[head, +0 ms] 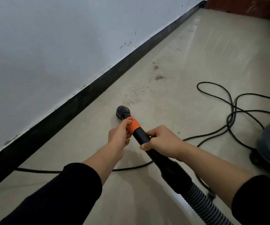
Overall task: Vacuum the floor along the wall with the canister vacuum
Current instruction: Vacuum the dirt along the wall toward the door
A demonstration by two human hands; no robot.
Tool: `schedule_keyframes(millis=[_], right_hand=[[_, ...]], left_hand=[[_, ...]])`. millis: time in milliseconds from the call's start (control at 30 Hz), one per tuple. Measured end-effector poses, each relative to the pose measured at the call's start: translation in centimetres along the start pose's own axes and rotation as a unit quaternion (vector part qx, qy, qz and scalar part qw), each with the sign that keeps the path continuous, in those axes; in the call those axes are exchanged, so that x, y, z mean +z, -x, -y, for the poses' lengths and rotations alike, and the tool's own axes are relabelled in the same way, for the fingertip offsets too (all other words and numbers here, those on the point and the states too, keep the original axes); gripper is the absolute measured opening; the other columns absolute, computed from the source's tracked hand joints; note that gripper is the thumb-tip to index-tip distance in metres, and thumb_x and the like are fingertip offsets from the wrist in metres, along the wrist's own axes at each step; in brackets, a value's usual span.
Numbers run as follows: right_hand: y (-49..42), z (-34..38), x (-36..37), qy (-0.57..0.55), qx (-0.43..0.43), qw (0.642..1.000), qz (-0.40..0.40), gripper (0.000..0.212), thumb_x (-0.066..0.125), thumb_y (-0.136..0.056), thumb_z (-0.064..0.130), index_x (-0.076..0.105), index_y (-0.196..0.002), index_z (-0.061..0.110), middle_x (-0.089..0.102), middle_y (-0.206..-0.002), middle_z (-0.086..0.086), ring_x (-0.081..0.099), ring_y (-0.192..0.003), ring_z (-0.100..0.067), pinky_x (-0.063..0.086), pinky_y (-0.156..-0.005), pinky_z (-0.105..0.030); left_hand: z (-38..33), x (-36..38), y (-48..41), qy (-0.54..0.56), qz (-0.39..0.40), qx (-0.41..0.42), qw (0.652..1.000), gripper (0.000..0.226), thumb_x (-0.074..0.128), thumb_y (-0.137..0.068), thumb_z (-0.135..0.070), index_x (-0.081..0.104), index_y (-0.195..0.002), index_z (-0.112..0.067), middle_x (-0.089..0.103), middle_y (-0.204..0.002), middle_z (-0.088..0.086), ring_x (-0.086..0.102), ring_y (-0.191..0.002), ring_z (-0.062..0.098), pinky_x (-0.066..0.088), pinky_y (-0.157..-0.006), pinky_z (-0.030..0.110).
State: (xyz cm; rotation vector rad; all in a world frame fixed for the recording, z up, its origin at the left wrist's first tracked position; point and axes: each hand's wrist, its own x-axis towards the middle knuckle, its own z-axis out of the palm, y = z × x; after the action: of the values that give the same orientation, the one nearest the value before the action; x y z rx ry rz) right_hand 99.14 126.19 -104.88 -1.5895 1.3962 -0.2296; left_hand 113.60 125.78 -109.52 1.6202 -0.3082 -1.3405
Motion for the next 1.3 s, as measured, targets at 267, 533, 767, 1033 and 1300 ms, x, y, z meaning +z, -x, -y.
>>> schedule_keyframes(millis=[267, 533, 767, 1033, 1300], right_hand=[[0.6, -0.6, -0.3, 0.013, 0.013, 0.999, -0.028, 0.015, 0.075, -0.074, 0.021, 0.071, -0.080, 0.008, 0.062, -0.071, -0.009, 0.058, -0.065, -0.021, 0.050, -0.069, -0.034], [2.9, -1.6, -1.7, 0.047, 0.037, 0.996, -0.059, 0.018, 0.076, -0.071, 0.023, 0.070, -0.077, 0.007, 0.059, -0.067, -0.007, 0.057, -0.063, -0.022, 0.047, -0.064, -0.033], [4.2, -2.9, -3.5, 0.035, 0.073, 0.995, -0.064, 0.017, 0.077, -0.071, 0.020, 0.069, -0.075, 0.005, 0.058, -0.064, -0.006, 0.057, -0.061, -0.020, 0.045, -0.062, -0.030], [5.1, -2.6, -5.3, 0.055, 0.145, 0.987, -0.027, 0.023, 0.073, -0.070, 0.021, 0.069, -0.084, 0.003, 0.061, -0.066, -0.004, 0.058, -0.061, -0.017, 0.048, -0.061, -0.031], [6.7, -0.7, -6.3, 0.147, 0.224, 0.963, -0.005, 0.026, 0.069, -0.080, 0.023, 0.063, -0.100, 0.008, 0.063, -0.087, -0.006, 0.063, -0.083, -0.022, 0.049, -0.068, -0.029]], left_hand=[[0.7, 1.0, -0.5, -0.012, 0.024, 0.001, 1.000, 0.029, 0.070, -0.080, -0.034, 0.064, -0.093, -0.009, 0.059, -0.079, 0.002, 0.054, -0.068, 0.014, 0.043, -0.063, 0.027], [1.6, 3.0, 0.7, -0.031, 0.081, -0.013, 0.996, 0.024, 0.068, -0.081, -0.032, 0.064, -0.089, -0.010, 0.058, -0.074, 0.001, 0.053, -0.065, 0.013, 0.043, -0.064, 0.027], [2.1, 5.4, 1.5, -0.058, 0.117, -0.035, 0.991, 0.020, 0.069, -0.082, -0.031, 0.063, -0.086, -0.012, 0.059, -0.073, 0.000, 0.054, -0.064, 0.011, 0.042, -0.062, 0.025], [0.4, 6.4, 2.1, -0.152, 0.171, -0.091, 0.969, 0.034, 0.068, -0.084, -0.031, 0.064, -0.110, -0.008, 0.066, -0.099, 0.007, 0.059, -0.079, 0.014, 0.043, -0.062, 0.025], [-0.2, 7.7, 3.3, -0.184, 0.229, -0.142, 0.945, 0.022, 0.067, -0.087, -0.028, 0.064, -0.098, -0.009, 0.061, -0.090, 0.008, 0.055, -0.073, 0.014, 0.041, -0.061, 0.024]])
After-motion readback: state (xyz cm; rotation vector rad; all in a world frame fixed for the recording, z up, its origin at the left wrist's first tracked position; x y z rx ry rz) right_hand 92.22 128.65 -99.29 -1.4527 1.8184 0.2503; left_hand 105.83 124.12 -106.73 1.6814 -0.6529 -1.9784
